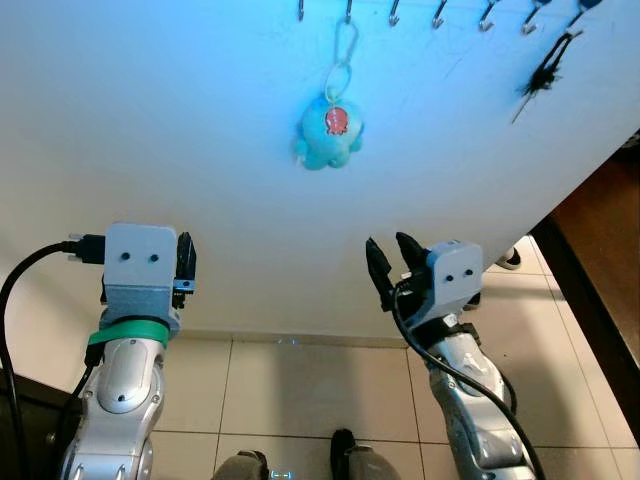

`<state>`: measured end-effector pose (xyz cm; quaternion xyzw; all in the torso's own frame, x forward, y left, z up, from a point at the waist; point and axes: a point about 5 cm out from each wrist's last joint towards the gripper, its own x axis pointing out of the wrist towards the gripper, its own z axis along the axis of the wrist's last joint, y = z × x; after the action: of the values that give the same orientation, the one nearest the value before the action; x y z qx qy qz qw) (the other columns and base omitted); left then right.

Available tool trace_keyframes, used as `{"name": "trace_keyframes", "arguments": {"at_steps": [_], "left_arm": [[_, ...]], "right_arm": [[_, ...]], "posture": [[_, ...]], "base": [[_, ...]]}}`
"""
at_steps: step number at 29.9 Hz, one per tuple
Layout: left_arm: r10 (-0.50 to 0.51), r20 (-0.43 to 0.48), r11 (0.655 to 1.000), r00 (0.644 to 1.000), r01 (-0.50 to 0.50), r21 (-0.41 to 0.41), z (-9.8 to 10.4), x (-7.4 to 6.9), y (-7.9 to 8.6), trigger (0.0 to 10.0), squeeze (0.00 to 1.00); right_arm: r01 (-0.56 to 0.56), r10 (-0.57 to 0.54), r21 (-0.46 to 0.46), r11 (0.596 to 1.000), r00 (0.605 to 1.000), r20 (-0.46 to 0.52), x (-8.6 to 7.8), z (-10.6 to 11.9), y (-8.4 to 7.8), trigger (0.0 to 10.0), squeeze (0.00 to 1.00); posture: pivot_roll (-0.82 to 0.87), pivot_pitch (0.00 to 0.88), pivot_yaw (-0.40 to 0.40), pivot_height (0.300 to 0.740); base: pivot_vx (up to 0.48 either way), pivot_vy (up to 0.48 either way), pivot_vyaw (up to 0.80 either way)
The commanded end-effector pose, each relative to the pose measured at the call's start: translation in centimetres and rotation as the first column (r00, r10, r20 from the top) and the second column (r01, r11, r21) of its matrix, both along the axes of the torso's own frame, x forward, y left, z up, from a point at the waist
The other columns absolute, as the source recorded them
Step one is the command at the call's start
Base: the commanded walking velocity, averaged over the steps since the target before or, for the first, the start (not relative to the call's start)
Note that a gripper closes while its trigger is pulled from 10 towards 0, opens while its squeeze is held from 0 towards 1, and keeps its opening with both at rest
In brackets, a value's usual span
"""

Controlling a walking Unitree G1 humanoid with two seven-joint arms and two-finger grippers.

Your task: Hang keys on a hook

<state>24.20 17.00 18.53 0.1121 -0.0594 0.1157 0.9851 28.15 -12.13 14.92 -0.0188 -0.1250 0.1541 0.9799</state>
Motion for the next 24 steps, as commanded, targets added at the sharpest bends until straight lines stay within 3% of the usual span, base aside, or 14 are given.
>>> {"name": "trace_keyframes", "arguments": {"at_steps": [1, 24], "left_arm": [[0.011, -0.007, 1.0, 1.0, -0.011, 0.011, -0.1, -0.18, 0.17, 10.0, 0.0], [-0.004, -0.007, 1.0, 1.0, 0.004, 0.023, -0.2, 0.2, -0.03, 10.0, 0.0]], "right_arm": [[0.003, -0.003, -0.005, 1.0, 1.0, -0.021, -0.2, -0.71, 0.01, 10.0, 0.0], [0.002, -0.003, -0.005, 1.0, 1.0, -0.016, 0.1, -0.78, 0.22, 10.0, 0.0]], "posture": [[0.13, 0.093, 0.048, 0.74], [0.13, 0.1, 0.05, 0.74]], "base": [[-0.334, 0.0, 0.0], [-0.332, 0.0, 0.0]]}}
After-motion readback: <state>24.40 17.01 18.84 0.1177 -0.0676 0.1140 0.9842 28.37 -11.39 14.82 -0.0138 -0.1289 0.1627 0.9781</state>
